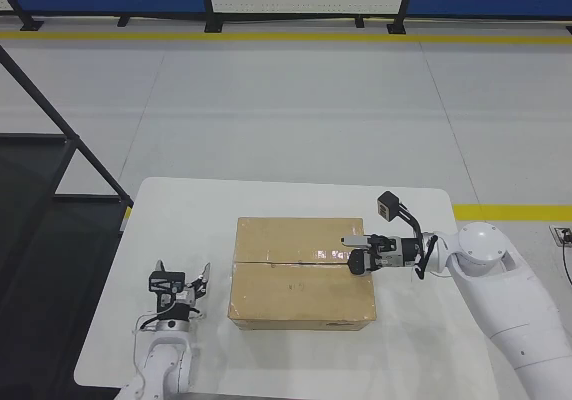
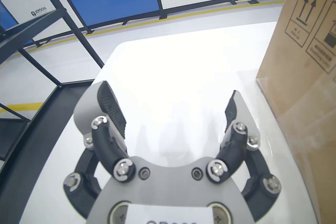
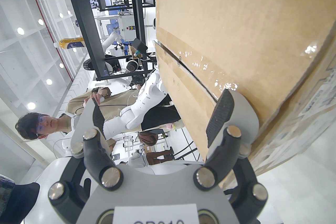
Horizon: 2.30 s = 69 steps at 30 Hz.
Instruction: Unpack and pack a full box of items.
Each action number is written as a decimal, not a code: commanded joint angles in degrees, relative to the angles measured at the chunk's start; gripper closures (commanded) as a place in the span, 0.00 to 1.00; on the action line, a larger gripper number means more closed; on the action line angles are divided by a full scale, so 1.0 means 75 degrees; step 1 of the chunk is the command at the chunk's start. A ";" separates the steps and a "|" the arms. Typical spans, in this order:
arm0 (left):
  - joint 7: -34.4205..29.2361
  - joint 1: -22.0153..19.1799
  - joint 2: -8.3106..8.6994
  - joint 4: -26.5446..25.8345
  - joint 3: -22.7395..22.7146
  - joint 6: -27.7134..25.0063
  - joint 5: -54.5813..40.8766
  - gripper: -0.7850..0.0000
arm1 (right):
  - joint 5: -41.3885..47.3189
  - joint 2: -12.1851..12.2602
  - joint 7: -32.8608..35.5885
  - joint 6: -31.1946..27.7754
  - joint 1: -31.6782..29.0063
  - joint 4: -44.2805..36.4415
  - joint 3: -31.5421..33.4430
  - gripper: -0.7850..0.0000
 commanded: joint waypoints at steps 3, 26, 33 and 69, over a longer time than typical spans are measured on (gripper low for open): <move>0.0071 0.0198 0.0062 0.0048 -0.0012 -0.0940 0.0456 0.00 | 0.0000 0.0000 0.0000 0.0000 0.0000 0.0000 0.0000 0.00; -0.0785 -0.0159 0.0166 0.0259 -0.0035 -0.2857 0.2473 0.00 | 0.0000 0.0000 0.0000 0.0000 0.0000 0.0000 0.0000 0.00; -0.1026 -0.0548 -0.0031 0.0736 0.0199 -0.2423 0.2282 0.00 | 0.0000 0.0000 0.0000 0.0000 0.0000 0.0000 0.0000 0.00; 0.0721 -0.0320 -0.0655 0.0252 -0.0561 0.0017 0.0242 0.00 | 0.0000 0.0000 0.0000 0.0000 0.0000 0.0000 0.0000 0.00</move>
